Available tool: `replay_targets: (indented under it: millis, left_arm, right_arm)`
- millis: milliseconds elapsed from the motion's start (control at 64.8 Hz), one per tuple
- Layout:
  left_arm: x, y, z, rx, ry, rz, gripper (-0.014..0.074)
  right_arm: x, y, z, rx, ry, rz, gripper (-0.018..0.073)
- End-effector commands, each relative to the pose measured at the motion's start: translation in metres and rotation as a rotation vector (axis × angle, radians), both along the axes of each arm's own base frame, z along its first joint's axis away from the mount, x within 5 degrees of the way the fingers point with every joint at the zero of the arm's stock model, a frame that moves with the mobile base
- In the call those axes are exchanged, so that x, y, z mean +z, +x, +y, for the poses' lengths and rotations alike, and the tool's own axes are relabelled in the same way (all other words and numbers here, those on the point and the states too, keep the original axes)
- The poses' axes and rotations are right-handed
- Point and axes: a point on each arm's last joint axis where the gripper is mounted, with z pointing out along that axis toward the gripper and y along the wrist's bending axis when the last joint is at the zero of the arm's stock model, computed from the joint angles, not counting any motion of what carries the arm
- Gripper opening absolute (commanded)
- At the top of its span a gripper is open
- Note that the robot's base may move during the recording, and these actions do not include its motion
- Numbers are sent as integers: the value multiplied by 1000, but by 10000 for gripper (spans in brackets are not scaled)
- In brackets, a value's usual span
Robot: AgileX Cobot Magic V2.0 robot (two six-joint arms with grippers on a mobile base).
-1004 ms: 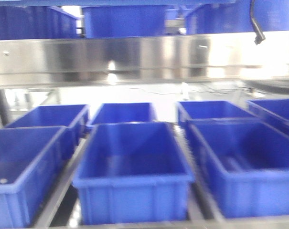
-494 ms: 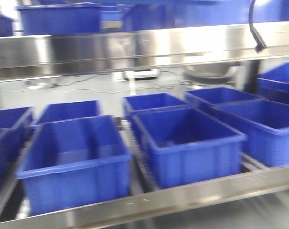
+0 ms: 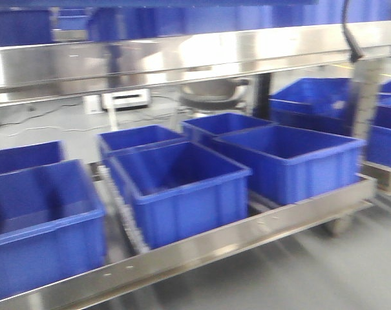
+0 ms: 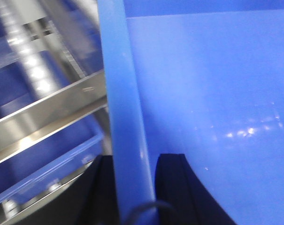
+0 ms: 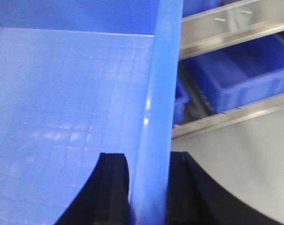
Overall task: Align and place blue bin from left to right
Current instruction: 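Drive the base away from the rack holding the bin with both grippers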
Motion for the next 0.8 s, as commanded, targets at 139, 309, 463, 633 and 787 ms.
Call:
replay_targets:
  millis: [139,309,463,633,787]
  left_arm:
    - [18,-6,-1,-15,-24,-118,-111]
    - [18,-6,-1,-15,-24,-118,-111]
    - [18,-6,-1,-15,-24,-118,-111]
    - [18,-6,-1,-15,-24,-118,-111]
    - [18,-6,-1,-15,-24,-118,-111]
  right_arm:
    - [24,-8,-3,15,8,-147,-151]
    - [24,-8,-3,15,8,-147,-151]
    - [24,-8,-3,15,8,-147,-151]
    - [24,-8,-3,15,8,-147,-151]
    - [24,-8,-3,15,8,-147,-151]
